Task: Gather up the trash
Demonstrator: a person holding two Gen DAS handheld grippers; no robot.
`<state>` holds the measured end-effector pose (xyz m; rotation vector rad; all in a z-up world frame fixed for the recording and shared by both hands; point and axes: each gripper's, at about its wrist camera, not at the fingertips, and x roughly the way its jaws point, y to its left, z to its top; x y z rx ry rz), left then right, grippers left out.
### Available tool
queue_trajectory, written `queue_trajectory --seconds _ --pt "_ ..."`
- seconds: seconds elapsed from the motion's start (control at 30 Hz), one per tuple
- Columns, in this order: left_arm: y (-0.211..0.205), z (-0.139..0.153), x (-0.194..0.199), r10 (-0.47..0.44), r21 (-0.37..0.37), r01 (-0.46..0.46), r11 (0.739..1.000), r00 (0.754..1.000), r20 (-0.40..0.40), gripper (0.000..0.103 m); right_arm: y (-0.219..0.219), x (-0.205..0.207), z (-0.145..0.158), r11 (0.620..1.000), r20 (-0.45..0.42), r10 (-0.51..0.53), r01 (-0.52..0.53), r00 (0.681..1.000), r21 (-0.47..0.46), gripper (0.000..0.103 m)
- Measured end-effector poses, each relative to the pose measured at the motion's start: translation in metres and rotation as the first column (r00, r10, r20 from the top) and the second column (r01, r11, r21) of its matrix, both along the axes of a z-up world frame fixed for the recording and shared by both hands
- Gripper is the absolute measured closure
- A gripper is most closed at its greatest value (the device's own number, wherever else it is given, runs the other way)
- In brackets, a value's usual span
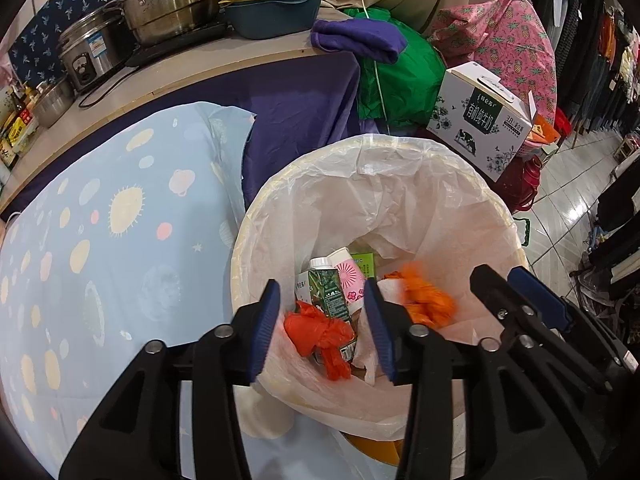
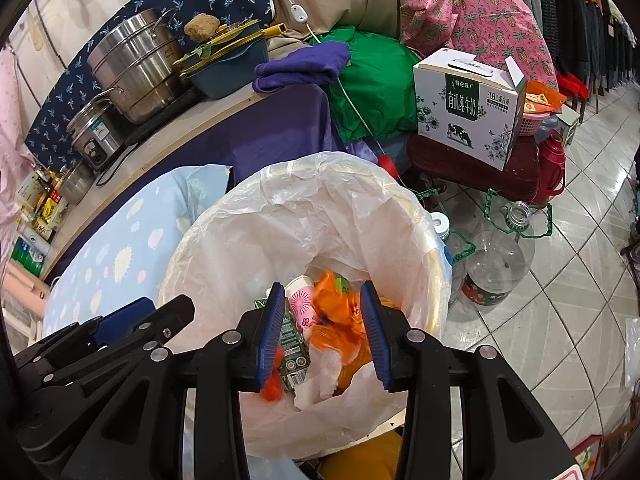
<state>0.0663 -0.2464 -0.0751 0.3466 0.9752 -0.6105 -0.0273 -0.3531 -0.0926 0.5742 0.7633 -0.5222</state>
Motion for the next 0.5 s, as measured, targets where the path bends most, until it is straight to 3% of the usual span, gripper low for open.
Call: queue_trajectory --seconds 0.17,0.5 --pt "0.004 0.002 0.001 0.013 -0.012 -0.013 1.000 1.000 0.001 0.047 -0.001 -0.004 0.006 1.000 0.010 -0.009 0.009 1.000 -0.009 0.063" --pt "0.014 0.010 -0.007 0.024 -0.023 -0.023 0.999 1.000 0.016 0.046 0.012 -0.014 0.025 0.998 0.011 -0.011 0.011 1.000 -0.060 0.057"
